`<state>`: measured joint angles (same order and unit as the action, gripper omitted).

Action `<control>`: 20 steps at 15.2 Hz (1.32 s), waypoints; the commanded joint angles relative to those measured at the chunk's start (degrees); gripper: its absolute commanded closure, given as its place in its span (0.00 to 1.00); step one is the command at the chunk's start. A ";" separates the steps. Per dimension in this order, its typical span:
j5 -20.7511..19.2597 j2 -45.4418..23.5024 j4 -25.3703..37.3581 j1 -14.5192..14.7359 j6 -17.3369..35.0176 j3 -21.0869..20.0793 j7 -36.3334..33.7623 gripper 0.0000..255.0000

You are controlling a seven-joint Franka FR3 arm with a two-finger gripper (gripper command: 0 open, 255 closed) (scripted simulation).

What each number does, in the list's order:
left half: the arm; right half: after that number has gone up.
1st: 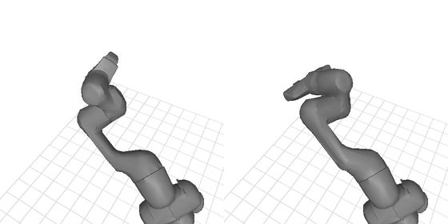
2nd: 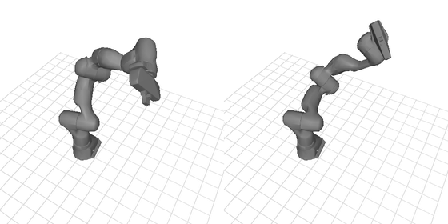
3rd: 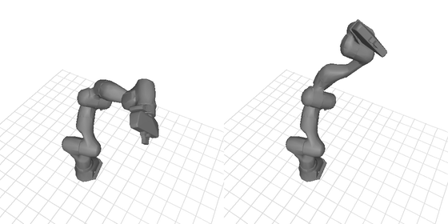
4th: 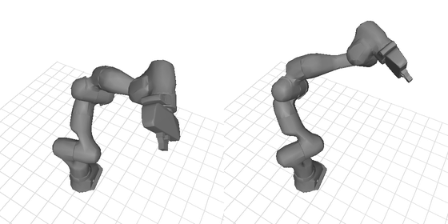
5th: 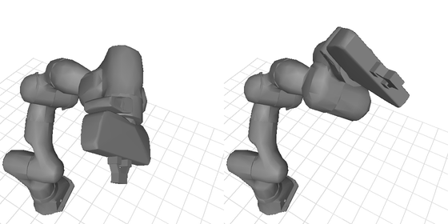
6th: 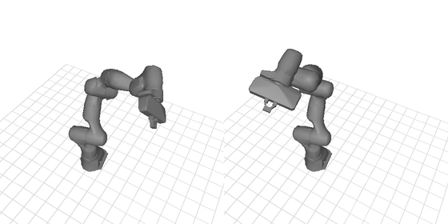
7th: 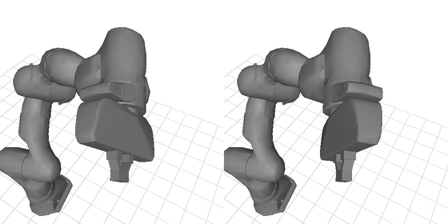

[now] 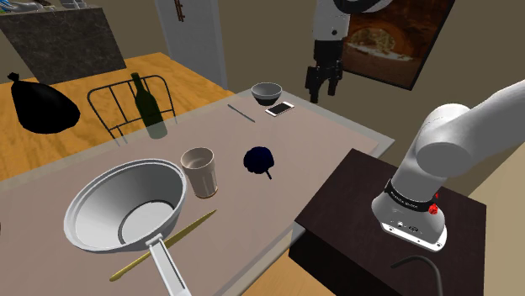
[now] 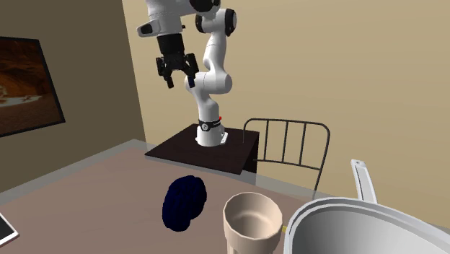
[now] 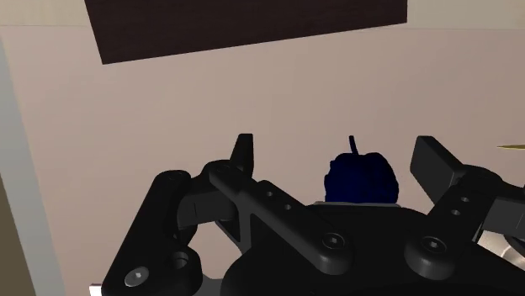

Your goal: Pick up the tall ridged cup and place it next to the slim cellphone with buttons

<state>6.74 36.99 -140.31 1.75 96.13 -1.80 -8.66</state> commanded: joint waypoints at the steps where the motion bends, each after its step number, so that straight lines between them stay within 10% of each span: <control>1: 1.32 -2.70 -0.30 0.82 3.90 -1.81 -1.86 0.00; 20: -0.80 -38.62 16.65 5.39 29.74 -14.03 -19.49 0.00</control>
<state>6.76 0.70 -125.24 6.83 124.77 -15.42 -26.93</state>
